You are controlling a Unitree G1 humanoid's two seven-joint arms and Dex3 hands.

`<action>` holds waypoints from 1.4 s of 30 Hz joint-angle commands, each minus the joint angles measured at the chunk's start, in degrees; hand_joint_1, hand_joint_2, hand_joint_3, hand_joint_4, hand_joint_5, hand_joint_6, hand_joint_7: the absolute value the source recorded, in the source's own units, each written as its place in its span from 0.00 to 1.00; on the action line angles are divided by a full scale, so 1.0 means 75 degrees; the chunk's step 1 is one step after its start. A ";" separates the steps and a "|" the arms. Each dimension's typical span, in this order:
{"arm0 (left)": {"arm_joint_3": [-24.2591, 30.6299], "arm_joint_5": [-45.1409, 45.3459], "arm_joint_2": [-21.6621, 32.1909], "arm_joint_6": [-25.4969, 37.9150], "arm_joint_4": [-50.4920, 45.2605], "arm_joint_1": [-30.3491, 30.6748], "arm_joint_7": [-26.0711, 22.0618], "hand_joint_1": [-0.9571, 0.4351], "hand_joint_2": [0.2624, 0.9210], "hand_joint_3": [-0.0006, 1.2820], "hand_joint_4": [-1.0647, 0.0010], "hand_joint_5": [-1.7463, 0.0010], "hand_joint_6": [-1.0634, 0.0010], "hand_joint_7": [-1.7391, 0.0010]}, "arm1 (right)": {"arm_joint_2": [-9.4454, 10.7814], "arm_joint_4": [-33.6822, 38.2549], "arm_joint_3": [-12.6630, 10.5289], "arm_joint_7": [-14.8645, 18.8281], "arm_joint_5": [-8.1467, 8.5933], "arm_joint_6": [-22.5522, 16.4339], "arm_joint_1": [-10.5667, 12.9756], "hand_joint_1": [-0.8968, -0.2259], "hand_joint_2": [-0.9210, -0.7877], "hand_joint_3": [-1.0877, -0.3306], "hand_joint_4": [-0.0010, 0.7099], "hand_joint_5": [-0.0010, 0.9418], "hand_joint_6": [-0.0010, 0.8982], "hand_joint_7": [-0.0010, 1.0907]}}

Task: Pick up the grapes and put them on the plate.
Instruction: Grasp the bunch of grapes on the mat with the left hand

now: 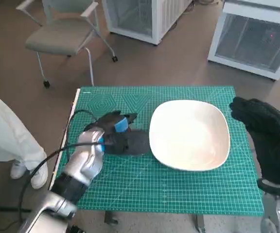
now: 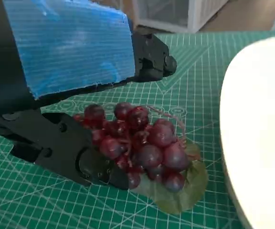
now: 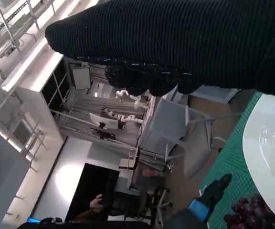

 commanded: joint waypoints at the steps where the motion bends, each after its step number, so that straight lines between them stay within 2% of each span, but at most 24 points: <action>1: -0.0214 0.0077 -0.0216 -0.0346 0.1027 -0.0497 0.0365 0.61 0.73 0.00 0.92 1.00 0.76 1.00 | 0.0010 0.0038 0.0012 0.0013 0.0039 0.0091 0.0180 0.53 0.00 0.68 0.66 0.04 0.16 0.77; 8: -0.0486 0.0143 -0.0438 -0.0572 0.2030 -0.0867 0.0735 0.60 0.73 0.00 0.91 1.00 0.74 0.99 | -0.0002 -0.0028 -0.0008 0.0014 0.0047 0.0101 0.0258 0.54 0.00 0.68 0.66 0.04 0.16 0.77; 17: -0.0761 0.0171 -0.0619 -0.0642 0.2775 -0.1105 0.0911 0.60 0.75 0.00 0.91 1.00 0.74 1.00 | -0.0031 -0.0069 -0.0027 0.0044 0.0069 0.0105 0.0318 0.54 0.00 0.67 0.65 0.04 0.15 0.77; 42: -0.0840 -0.0004 -0.0815 -0.0719 0.3646 -0.1180 0.1047 0.62 0.82 0.01 0.92 1.00 0.75 1.00 | -0.0047 -0.0061 -0.0030 0.0056 0.0082 0.0114 0.0318 0.55 0.00 0.67 0.65 0.04 0.15 0.78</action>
